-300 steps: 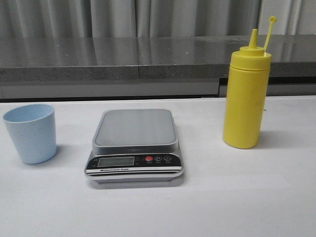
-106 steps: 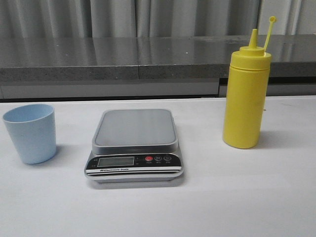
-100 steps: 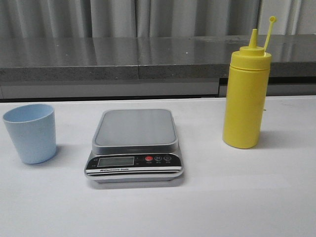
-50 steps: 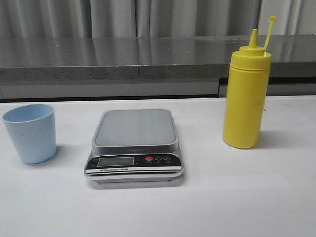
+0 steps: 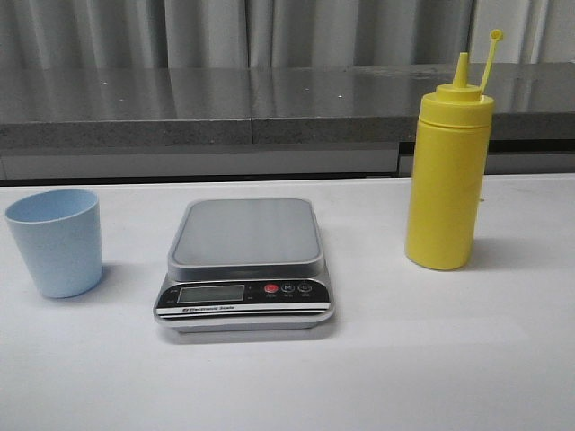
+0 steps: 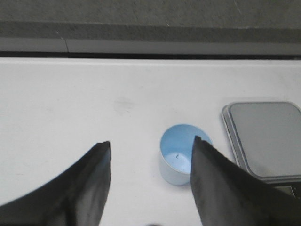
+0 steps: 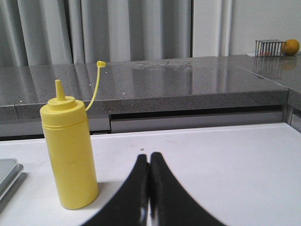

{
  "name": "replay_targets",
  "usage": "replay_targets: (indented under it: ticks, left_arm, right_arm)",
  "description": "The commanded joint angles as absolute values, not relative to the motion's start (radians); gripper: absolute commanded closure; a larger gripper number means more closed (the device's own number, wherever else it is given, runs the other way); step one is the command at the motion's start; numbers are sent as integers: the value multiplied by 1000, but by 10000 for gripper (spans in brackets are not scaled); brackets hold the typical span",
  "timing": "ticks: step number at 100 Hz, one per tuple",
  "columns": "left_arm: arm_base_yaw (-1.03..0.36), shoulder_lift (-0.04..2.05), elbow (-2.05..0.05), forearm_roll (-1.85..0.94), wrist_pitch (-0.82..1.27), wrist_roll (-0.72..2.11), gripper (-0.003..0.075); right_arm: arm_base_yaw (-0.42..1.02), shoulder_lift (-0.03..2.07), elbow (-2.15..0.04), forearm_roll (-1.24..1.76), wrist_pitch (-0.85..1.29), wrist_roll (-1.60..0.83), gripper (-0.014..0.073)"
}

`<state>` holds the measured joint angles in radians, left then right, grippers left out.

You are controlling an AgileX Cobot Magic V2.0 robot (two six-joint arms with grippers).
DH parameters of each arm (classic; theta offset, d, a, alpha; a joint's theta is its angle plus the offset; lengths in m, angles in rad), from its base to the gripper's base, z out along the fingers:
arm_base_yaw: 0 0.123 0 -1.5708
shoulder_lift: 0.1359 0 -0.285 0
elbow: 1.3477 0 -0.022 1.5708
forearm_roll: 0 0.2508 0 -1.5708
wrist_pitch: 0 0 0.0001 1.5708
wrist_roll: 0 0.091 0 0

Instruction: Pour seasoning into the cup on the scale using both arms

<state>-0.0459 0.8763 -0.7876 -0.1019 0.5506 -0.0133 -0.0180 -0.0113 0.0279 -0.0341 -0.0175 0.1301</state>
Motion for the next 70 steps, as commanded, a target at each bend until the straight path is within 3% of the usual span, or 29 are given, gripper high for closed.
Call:
replay_targets:
  ticks: [1,70]
  left_arm:
    - [-78,929,-856,-117,530,-15,342]
    - [-155,1352,-1058,-120,687,-15,342]
  right_arm:
    - [-18,-33,13,-37,-97,130,662]
    - [-18,-33,13,-37,-97,130,662]
